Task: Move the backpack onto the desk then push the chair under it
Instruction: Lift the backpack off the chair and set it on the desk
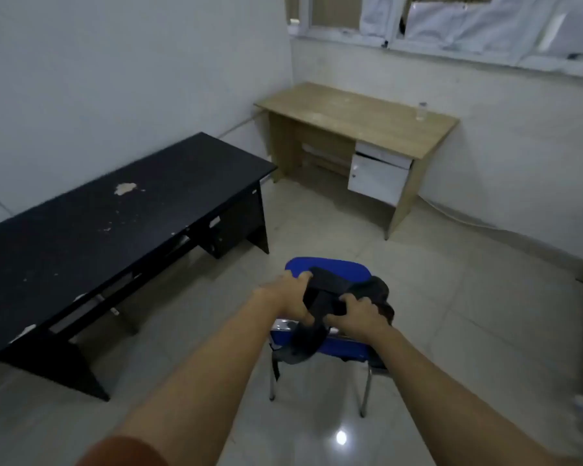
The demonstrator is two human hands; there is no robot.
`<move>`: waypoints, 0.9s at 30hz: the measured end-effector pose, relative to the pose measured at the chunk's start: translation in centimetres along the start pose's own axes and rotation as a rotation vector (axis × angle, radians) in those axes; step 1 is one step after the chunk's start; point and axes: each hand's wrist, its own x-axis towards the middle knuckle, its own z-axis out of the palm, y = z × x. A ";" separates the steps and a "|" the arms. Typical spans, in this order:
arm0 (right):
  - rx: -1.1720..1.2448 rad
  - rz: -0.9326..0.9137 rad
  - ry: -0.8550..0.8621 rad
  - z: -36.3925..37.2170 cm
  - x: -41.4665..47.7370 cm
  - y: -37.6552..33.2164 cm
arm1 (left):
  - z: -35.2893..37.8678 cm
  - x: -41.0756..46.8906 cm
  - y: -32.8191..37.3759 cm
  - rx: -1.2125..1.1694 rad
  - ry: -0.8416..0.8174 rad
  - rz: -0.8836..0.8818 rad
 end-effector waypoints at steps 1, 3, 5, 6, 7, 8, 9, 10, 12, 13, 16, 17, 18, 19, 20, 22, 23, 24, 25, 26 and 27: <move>-0.061 -0.018 0.025 0.4 0.2 0.5 | 1.0 0.9 0.5 0.049 -0.063 -0.026; -0.165 -0.057 0.129 1.3 0.6 1.1 | 3.2 2.2 1.3 0.077 -0.124 -0.065; -0.113 -0.066 0.207 2.0 0.8 1.4 | 5.4 3.5 2.5 0.031 -0.139 -0.080; -0.078 -0.067 0.231 2.2 1.1 1.7 | 6.4 3.9 3.0 -0.003 -0.141 -0.088; -0.049 -0.076 0.252 2.3 1.2 2.1 | 7.1 4.3 3.2 -0.016 -0.127 -0.091; -0.037 -0.083 0.271 2.4 1.2 2.7 | 7.8 4.6 3.2 0.000 -0.102 -0.093; -0.030 -0.082 0.285 2.6 1.1 3.5 | 8.4 4.8 3.0 0.026 -0.079 -0.089; -0.024 -0.075 0.306 2.9 1.1 4.3 | 8.7 5.0 2.7 0.045 -0.057 -0.071; 0.046 -0.048 0.355 3.1 1.0 6.0 | 8.9 5.1 2.2 0.035 -0.018 -0.008; 0.098 -0.036 0.381 3.2 1.0 6.7 | 8.8 5.3 1.8 0.013 -0.008 0.025; 0.167 -0.032 0.429 3.5 1.1 7.2 | 8.6 5.5 1.0 -0.037 0.013 0.088; 0.194 -0.016 0.432 3.7 1.2 7.2 | 8.6 5.6 0.8 -0.044 0.017 0.101; 0.229 0.011 0.429 3.8 1.3 7.2 | 8.6 5.7 0.6 -0.051 0.014 0.113; 0.268 0.050 0.419 3.8 1.4 7.2 | 8.5 5.8 0.5 -0.061 0.002 0.121; 0.307 0.083 0.405 3.7 1.5 7.4 | 8.4 5.9 0.3 -0.070 -0.013 0.124; 0.433 0.128 0.371 3.4 1.5 8.0 | 8.2 6.2 0.1 -0.088 -0.037 0.132; 0.523 0.146 0.352 3.2 1.5 8.5 | 8.2 6.4 0.0 -0.091 -0.042 0.140; 0.606 0.158 0.332 3.0 1.5 9.1 | 8.2 6.5 0.0 -0.093 -0.045 0.145; 0.673 0.170 0.310 2.7 1.5 9.7 | 8.2 6.6 -0.2 -0.098 -0.049 0.155; 0.721 0.179 0.281 2.4 1.6 10.2 | 8.3 6.7 -0.3 -0.104 -0.056 0.164; 0.742 0.181 0.242 1.9 1.8 10.6 | 8.3 6.7 -0.4 -0.109 -0.058 0.172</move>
